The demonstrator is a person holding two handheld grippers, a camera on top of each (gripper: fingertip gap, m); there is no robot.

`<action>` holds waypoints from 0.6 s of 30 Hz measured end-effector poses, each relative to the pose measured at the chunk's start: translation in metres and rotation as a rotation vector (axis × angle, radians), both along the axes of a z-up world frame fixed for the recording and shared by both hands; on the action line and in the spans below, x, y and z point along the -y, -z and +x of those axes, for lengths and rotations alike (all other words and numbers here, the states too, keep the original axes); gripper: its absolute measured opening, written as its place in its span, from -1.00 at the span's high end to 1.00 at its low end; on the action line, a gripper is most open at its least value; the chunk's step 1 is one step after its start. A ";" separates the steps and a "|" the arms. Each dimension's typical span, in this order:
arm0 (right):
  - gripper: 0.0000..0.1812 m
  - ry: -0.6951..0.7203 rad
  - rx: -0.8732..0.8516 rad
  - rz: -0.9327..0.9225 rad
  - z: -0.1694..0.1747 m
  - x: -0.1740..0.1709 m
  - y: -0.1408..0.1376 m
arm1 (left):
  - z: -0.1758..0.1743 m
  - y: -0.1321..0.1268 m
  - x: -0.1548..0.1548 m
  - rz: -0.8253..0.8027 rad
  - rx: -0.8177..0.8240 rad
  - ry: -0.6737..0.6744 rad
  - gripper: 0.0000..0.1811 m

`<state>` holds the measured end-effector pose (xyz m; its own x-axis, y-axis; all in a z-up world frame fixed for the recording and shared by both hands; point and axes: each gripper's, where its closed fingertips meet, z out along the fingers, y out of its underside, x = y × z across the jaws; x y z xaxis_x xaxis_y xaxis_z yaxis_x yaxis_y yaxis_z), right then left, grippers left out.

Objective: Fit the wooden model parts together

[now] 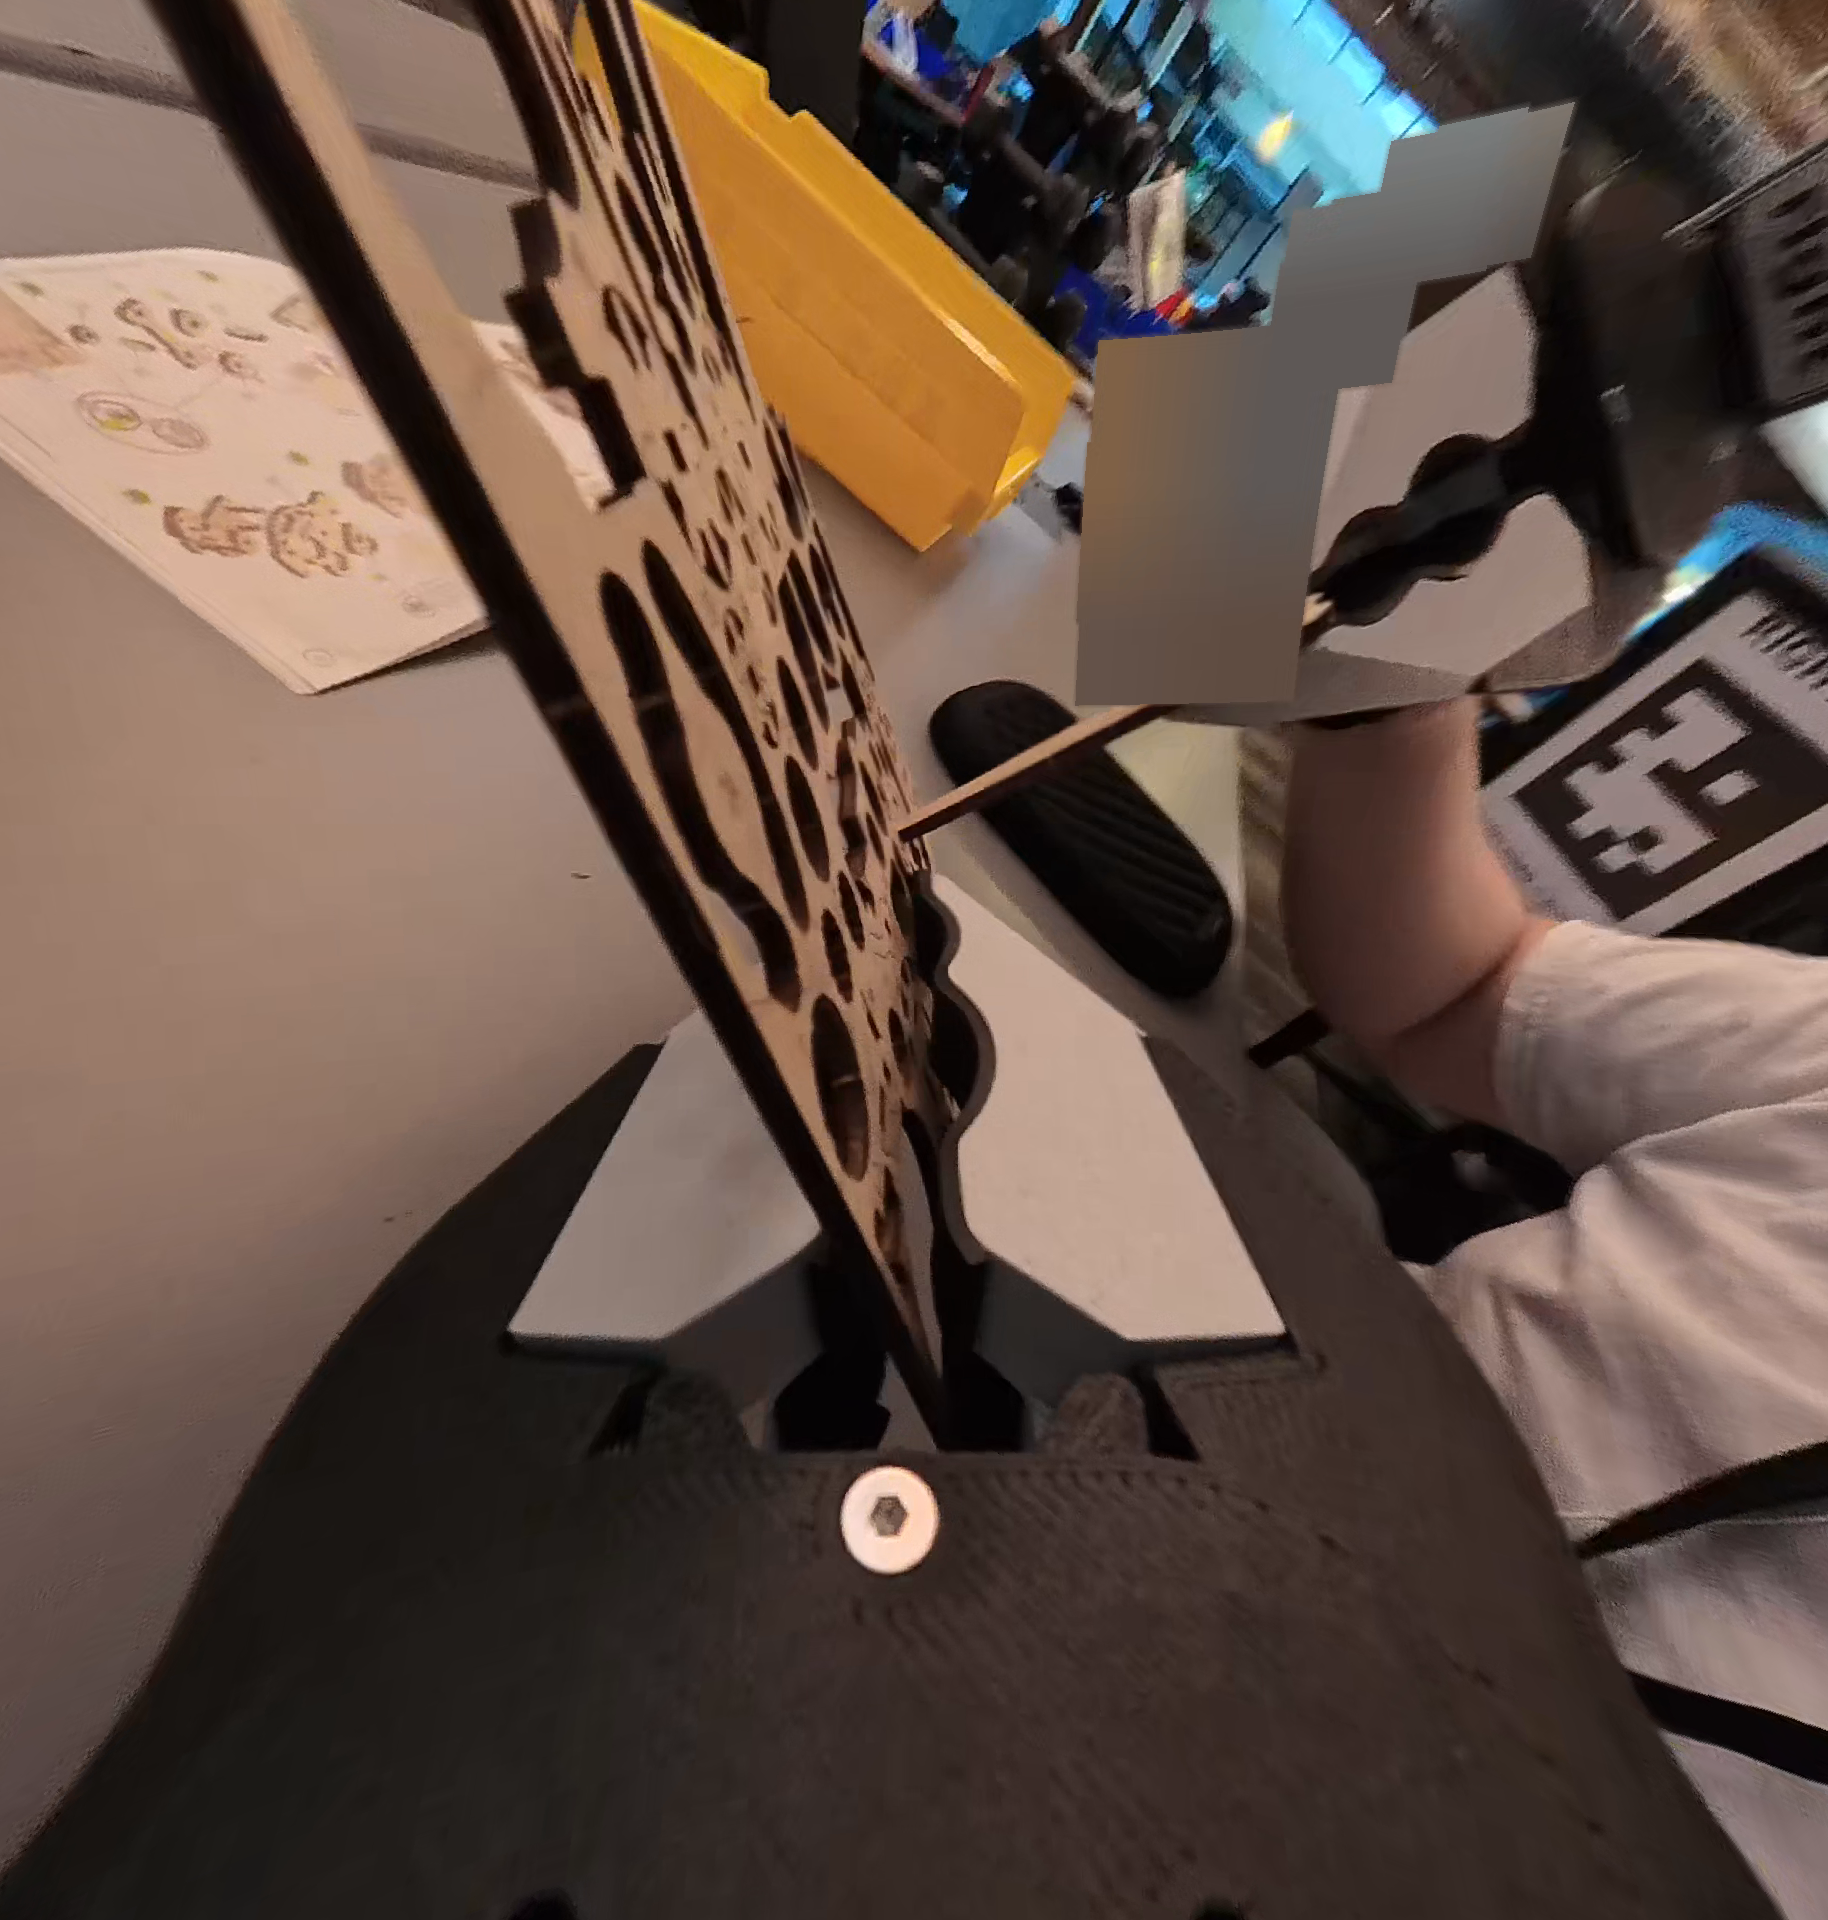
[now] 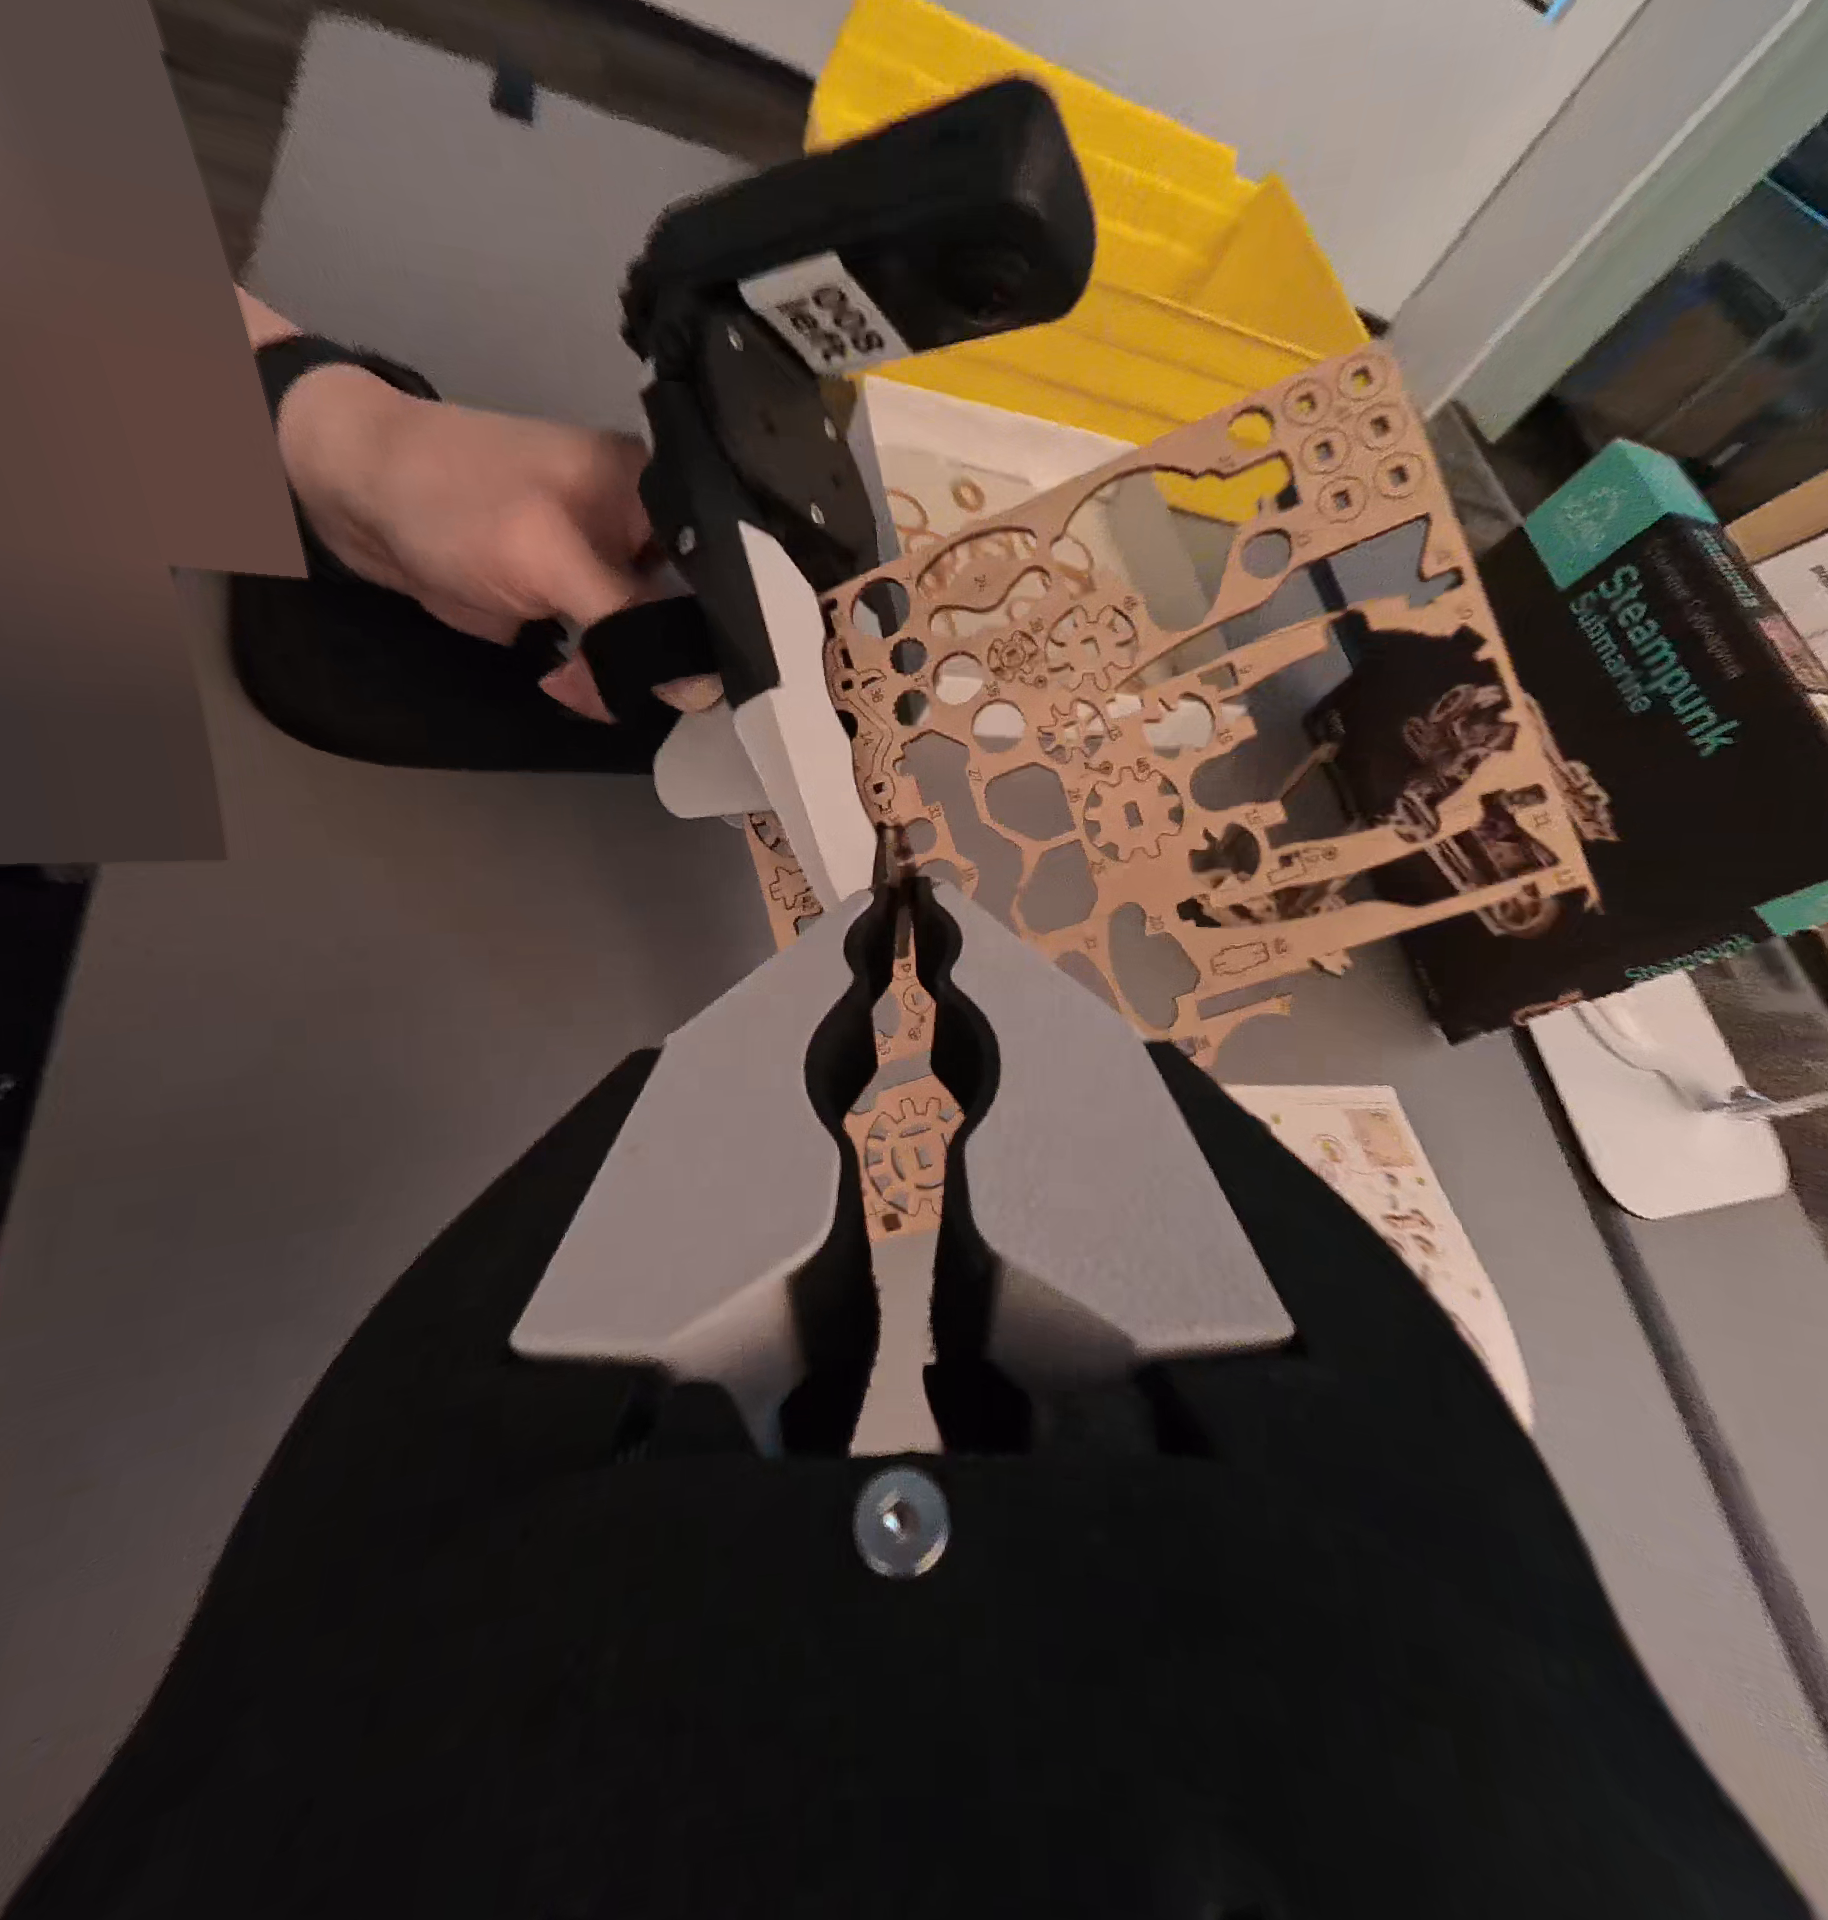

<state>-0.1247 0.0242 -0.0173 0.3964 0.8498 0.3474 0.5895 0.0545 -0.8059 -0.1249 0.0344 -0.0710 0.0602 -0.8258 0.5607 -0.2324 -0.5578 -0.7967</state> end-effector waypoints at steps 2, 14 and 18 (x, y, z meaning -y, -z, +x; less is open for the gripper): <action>0.99 -0.020 -0.074 -0.001 0.006 0.003 -0.005 | -0.001 -0.008 0.001 -0.101 0.071 0.028 1.00; 0.93 0.003 -0.079 0.240 -0.002 0.020 0.007 | 0.000 -0.006 0.003 -0.135 0.075 0.048 0.99; 0.96 -0.002 0.062 0.266 -0.003 0.015 0.013 | 0.001 -0.007 0.007 -0.139 0.079 0.073 0.99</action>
